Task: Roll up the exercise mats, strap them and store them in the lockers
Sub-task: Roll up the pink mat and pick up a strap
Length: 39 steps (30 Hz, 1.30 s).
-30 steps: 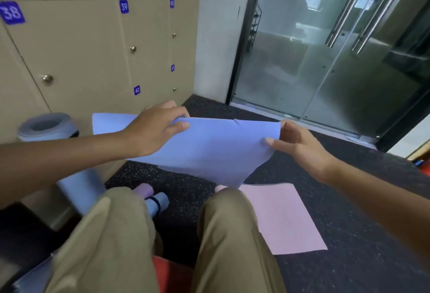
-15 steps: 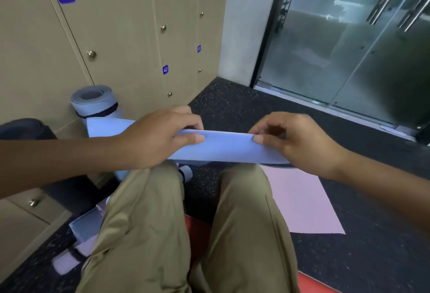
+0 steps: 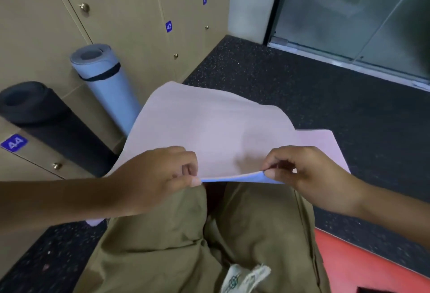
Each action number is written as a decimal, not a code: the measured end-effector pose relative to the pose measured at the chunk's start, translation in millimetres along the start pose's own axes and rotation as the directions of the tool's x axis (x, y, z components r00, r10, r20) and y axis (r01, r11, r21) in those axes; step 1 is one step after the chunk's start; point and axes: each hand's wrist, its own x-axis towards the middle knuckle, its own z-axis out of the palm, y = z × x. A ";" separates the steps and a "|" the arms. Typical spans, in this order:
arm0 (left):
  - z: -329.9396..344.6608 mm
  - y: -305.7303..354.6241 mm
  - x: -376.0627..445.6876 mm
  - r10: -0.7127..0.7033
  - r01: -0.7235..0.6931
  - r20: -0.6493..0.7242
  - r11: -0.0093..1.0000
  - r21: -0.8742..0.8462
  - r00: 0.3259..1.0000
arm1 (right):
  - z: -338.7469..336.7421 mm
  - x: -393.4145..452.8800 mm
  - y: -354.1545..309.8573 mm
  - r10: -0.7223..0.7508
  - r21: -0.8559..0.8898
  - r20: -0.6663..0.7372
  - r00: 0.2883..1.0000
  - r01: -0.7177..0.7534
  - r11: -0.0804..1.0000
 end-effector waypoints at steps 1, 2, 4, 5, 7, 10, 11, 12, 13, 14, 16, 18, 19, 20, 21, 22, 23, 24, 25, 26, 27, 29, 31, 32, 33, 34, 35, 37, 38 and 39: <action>5.9 0.2 -2.0 0.007 -0.007 -0.011 0.999 0.033 1.000 | 2.7 0.1 2.3 0.000 0.001 0.004 1.000 0.000 1.000; 10.6 -0.2 -2.7 0.009 -0.007 -0.029 0.998 0.069 1.000 | 3.7 1.0 4.3 0.004 0.001 0.008 1.000 -0.004 1.000; 16.7 -2.1 -1.3 0.005 0.003 -0.071 0.993 0.114 0.997 | 3.2 3.4 8.4 0.023 0.002 0.012 1.000 -0.023 1.000; 19.6 -3.3 -0.6 -0.007 0.016 -0.084 0.993 0.113 0.996 | 3.3 4.0 9.8 0.032 0.003 0.014 0.999 -0.032 0.999; 26.0 -5.9 2.4 -0.046 0.057 -0.113 0.994 0.096 0.993 | 5.3 4.6 11.7 0.035 0.000 0.016 0.999 -0.035 0.999; 35.5 -8.8 10.4 -0.114 0.124 -0.109 0.988 0.087 0.987 | 10.0 5.5 11.8 0.032 -0.060 0.025 0.999 -0.031 0.998; 37.2 -9.5 13.9 -0.136 0.144 -0.102 0.986 0.080 0.985 | 11.3 5.9 12.2 0.024 -0.097 0.021 0.999 -0.022 0.995; 37.5 -10.4 16.9 -0.157 0.164 -0.092 0.984 0.072 0.983 | 12.8 6.3 12.8 0.009 -0.130 0.016 1.000 -0.007 0.991; 37.2 -12.4 19.6 -0.169 0.174 -0.079 0.983 0.060 0.982 | 14.2 6.4 13.5 -0.008 -0.150 0.009 1.000 0.009 0.989; 35.9 -14.8 21.7 -0.169 0.172 -0.061 0.984 0.043 0.984 | 15.2 6.4 14.6 -0.019 -0.148 0.002 1.000 0.019 0.989; 30.7 -18.5 23.7 -0.133 0.133 -0.022 0.991 0.005 0.991 | 15.7 7.2 18.0 -0.020 -0.096 -0.016 1.000 0.019 0.995; 24.7 -20.7 25.7 -0.088 0.088 0.001 0.996 -0.029 0.996 | 14.9 9.5 21.4 -0.005 -0.030 -0.042 0.999 0.004 1.000; 22.1 -22.2 28.2 -0.067 0.067 0.010 0.997 -0.038 0.998 | 14.5 11.3 22.7 0.002 0.013 -0.048 0.999 -0.002 1.000; 19.9 -23.7 31.5 -0.046 0.046 0.021 0.998 -0.047 0.999 | 14.3 13.7 24.2 0.010 0.067 -0.047 0.999 -0.007 0.998; 18.5 -27.0 35.1 -0.026 0.028 0.031 0.997 -0.066 0.999 | 14.2 16.5 25.6 0.014 0.121 -0.042 0.999 -0.009 0.993; 17.9 -30.9 38.0 -0.010 0.014 0.040 0.995 -0.098 0.999 | 14.4 19.3 27.4 0.012 0.159 -0.043 0.999 -0.005 0.987; 17.9 -34.9 40.4 0.002 0.004 0.045 0.991 -0.136 0.999 | 14.8 21.8 29.7 0.006 0.181 -0.054 0.999 0.004 0.984; 18.3 -38.7 42.2 0.008 -0.001 0.043 0.985 -0.173 0.999 | 15.7 24.0 32.1 0.000 0.192 -0.074 0.997 0.014 0.981; 19.1 -41.3 43.7 0.013 -0.005 0.037 0.977 -0.211 0.999 | 17.0 25.9 34.8 -0.006 0.199 -0.096 0.995 0.025 0.980; 20.4 -43.4 45.2 0.018 -0.011 0.023 0.969 -0.247 1.000 | 18.6 27.3 37.7 -0.017 0.199 -0.114 0.993 0.039 0.979; 21.6 -44.2 46.9 0.023 -0.022 0.000 0.962 -0.272 1.000 | 20.5 28.7 40.7 -0.030 0.196 -0.127 0.991 0.055 0.979; 23.8 -46.1 51.3 0.040 -0.057 -0.063 0.954 -0.295 0.997 | 23.6 32.3 47.4 -0.086 0.141 -0.149 0.985 0.107 0.984; 26.0 -49.0 55.2 0.114 -0.139 -0.114 0.960 -0.244 0.987 | 25.1 36.0 52.7 -0.209 -0.005 -0.167 0.964 0.212 0.977; 27.3 -50.5 57.0 0.156 -0.180 -0.126 0.960 -0.215 0.980 | 25.9 37.5 55.4 -0.284 -0.087 -0.168 0.944 0.273 0.958; 28.9 -52.4 58.7 0.187 -0.211 -0.136 0.959 -0.188 0.973 | 26.2 38.3 58.2 -0.355 -0.168 -0.161 0.921 0.329 0.929; 30.0 -54.2 60.0 0.208 -0.231 -0.145 0.959 -0.165 0.967 | 26.4 38.6 60.2 -0.418 -0.244 -0.148 0.897 0.376 0.894; 30.4 -54.9 61.4 0.219 -0.241 -0.153 0.959 -0.149 0.964 | 26.8 38.7 62.0 -0.466 -0.311 -0.130 0.875 0.410 0.857; 31.3 -57.2 63.7 0.219 -0.239 -0.148 0.961 -0.138 0.965 | 26.1 38.9 64.5 -0.536 -0.417 -0.101 0.838 0.454 0.788; 31.4 -58.2 64.8 0.216 -0.234 -0.135 0.962 -0.140 0.967 | 25.0 39.6 65.1 -0.561 -0.455 -0.091 0.823 0.467 0.758; 31.6 -58.7 65.4 0.211 -0.228 -0.123 0.963 -0.146 0.970 | 24.1 40.3 65.8 -0.582 -0.480 -0.080 0.810 0.480 0.734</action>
